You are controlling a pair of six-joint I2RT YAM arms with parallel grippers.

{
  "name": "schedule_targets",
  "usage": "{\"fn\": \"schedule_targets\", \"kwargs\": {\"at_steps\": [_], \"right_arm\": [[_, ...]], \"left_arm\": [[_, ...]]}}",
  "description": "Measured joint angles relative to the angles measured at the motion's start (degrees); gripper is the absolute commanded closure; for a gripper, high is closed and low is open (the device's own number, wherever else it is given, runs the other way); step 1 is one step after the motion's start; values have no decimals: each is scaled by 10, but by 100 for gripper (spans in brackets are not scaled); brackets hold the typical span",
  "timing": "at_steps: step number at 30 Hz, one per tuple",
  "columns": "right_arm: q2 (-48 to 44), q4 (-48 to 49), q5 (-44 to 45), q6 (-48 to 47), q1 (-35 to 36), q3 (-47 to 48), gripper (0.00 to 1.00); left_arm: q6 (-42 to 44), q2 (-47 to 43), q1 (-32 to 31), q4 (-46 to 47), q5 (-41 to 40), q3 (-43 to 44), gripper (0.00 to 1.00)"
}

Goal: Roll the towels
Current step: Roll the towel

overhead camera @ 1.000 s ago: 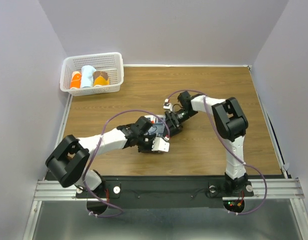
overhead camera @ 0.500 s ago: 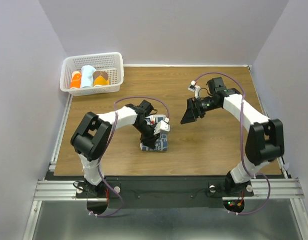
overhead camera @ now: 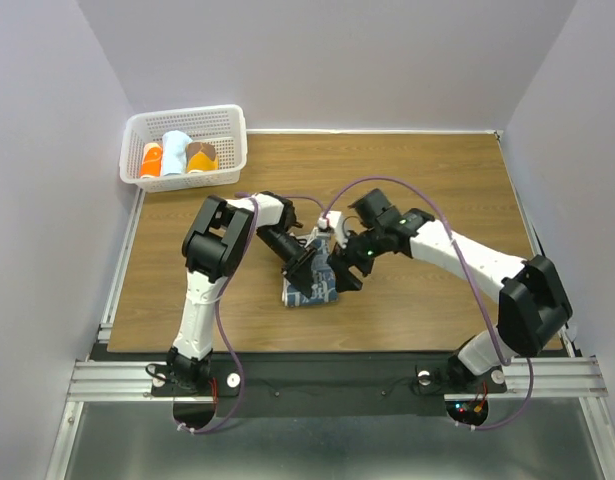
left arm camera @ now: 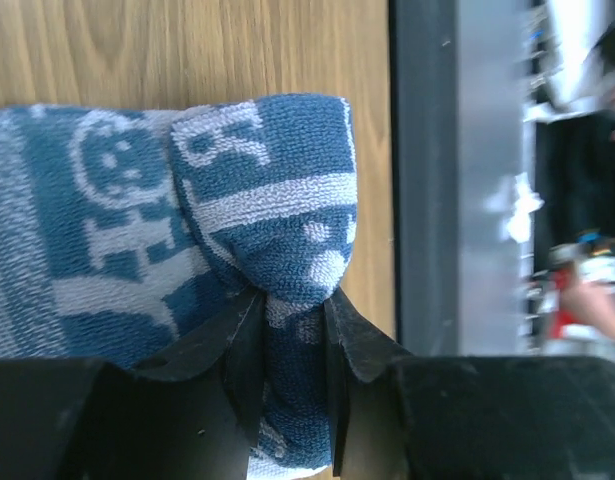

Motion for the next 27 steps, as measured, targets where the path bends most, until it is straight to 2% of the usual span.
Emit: {"fn": "schedule_targets", "kwargs": {"at_steps": [10,14,18,19,21,22,24,25,26,27], "right_arm": [[51,141,151,-84,161,-35,22],[76,189,192,-116,204,-68,29],[89,241,225,-140,226,-88,49],[92,254,231,-144,227,-93,61],[98,274,236,-152,226,-99,73],[99,284,237,-153,227,-103,83],[98,297,238,-153,227,-110,94],[96,304,237,-154,228,-115,99],[94,315,237,-153,228,-123,99],[90,323,237,-153,228,-130,99]], "left_arm": [[10,36,19,-65,12,17,75],[10,43,20,-74,12,22,75],[9,46,23,-84,7,22,73],[9,46,24,-84,7,22,71],[7,46,26,-84,6,22,68],[5,45,26,-84,4,22,64],[3,44,27,-83,1,21,57],[2,42,28,-82,-1,21,50],[2,38,29,-79,-5,19,46],[0,34,30,-78,-8,18,38]]}}
